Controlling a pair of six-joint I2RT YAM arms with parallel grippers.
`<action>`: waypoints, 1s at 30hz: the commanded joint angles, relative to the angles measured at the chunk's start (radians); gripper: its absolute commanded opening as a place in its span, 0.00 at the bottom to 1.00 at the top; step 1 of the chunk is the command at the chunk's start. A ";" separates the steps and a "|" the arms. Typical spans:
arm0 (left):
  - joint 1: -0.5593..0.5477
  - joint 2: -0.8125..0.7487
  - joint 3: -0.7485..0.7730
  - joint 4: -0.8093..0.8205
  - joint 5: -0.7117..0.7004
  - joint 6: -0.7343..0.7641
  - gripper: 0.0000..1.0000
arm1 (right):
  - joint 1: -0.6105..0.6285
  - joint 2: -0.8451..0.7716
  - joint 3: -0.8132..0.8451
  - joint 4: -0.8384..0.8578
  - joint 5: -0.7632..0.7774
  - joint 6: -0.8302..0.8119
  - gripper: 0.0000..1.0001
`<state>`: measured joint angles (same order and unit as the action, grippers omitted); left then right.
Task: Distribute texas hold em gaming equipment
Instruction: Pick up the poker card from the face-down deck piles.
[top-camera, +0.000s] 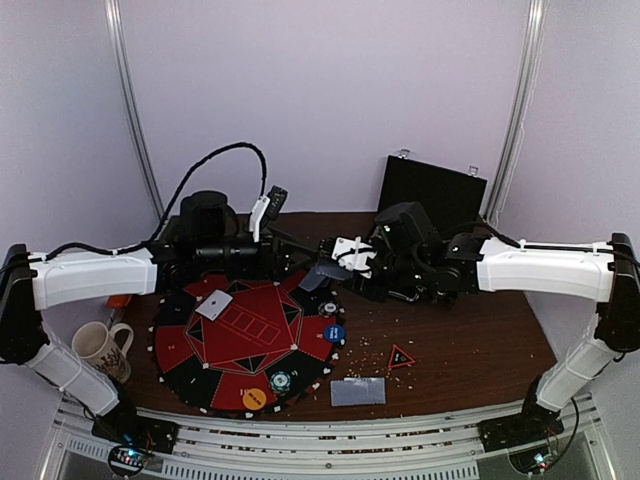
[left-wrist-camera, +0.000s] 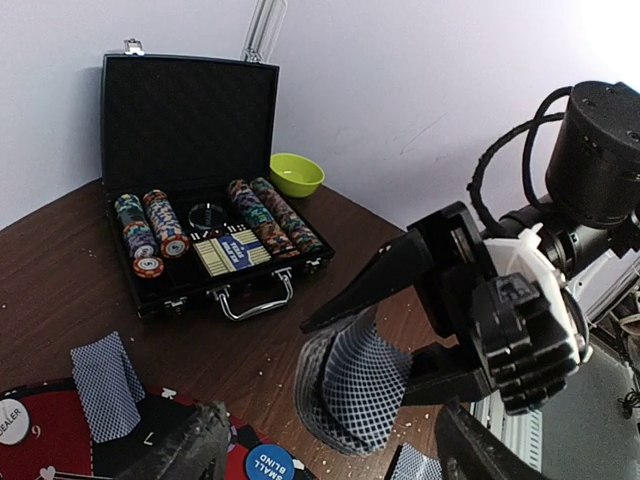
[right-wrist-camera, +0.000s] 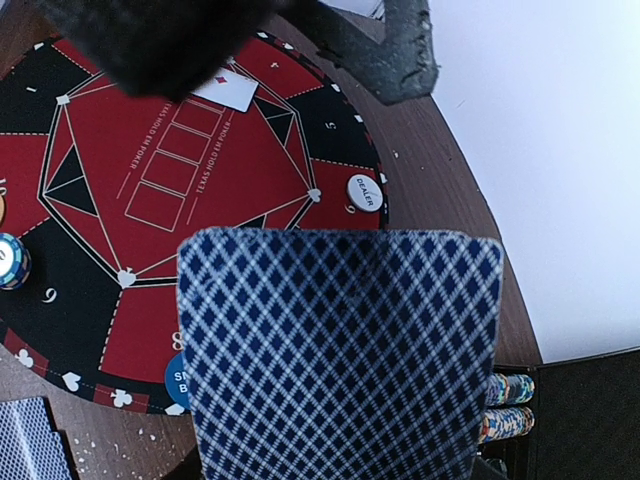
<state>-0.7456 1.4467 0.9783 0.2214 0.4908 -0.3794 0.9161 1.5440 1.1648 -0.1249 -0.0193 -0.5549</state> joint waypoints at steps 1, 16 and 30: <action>0.006 0.060 0.062 0.038 0.033 -0.047 0.76 | 0.016 0.020 0.039 0.011 -0.014 0.005 0.51; -0.017 0.171 0.203 -0.219 -0.086 0.088 0.61 | 0.034 0.041 0.059 0.014 -0.010 0.004 0.51; -0.017 0.118 0.204 -0.281 -0.106 0.115 0.56 | 0.033 0.042 0.056 0.016 0.013 -0.004 0.51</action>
<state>-0.7696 1.5986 1.1690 -0.0509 0.4034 -0.2817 0.9432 1.5852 1.1912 -0.1253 -0.0120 -0.5545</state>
